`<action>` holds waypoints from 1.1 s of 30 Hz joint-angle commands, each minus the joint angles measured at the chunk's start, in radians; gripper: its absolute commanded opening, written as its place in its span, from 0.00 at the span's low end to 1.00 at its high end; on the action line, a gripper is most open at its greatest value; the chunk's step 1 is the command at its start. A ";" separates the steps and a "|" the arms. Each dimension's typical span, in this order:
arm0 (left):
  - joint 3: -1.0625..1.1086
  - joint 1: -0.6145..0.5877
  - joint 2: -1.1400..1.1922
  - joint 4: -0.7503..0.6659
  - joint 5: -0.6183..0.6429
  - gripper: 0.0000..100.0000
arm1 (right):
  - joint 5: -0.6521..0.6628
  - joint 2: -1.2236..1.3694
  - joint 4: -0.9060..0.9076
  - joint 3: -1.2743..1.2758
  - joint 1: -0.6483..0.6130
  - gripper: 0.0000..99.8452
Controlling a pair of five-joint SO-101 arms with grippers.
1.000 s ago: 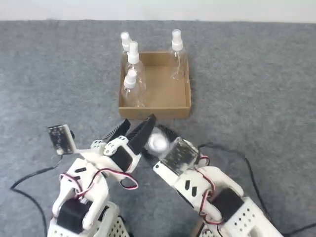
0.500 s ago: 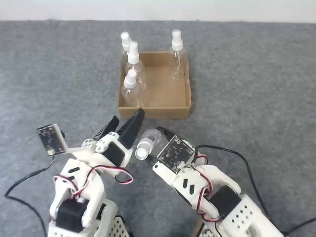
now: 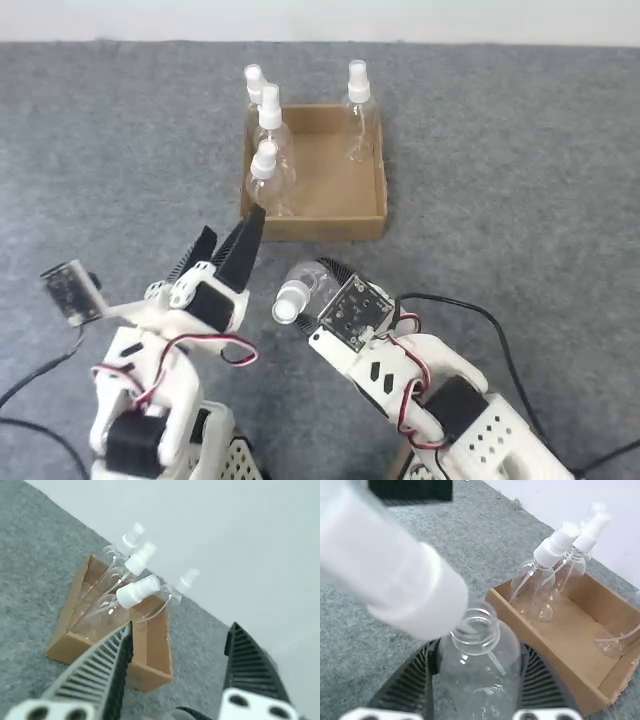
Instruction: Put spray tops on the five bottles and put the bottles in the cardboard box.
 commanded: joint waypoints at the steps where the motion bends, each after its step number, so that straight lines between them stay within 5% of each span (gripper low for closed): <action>1: -0.113 0.000 -0.018 0.046 0.005 0.28 | -0.032 0.012 -0.025 -0.078 0.021 0.01; 10: -0.188 0.006 -0.018 0.083 0.002 0.28 | -0.063 0.196 -0.018 -0.173 0.071 0.01; 20: -0.209 0.186 -0.018 0.149 -0.061 0.28 | -0.064 0.282 -0.027 -0.209 0.102 0.01; 33: -0.157 0.048 -0.018 0.064 -0.014 0.28 | -0.064 0.263 -0.019 -0.207 0.096 0.01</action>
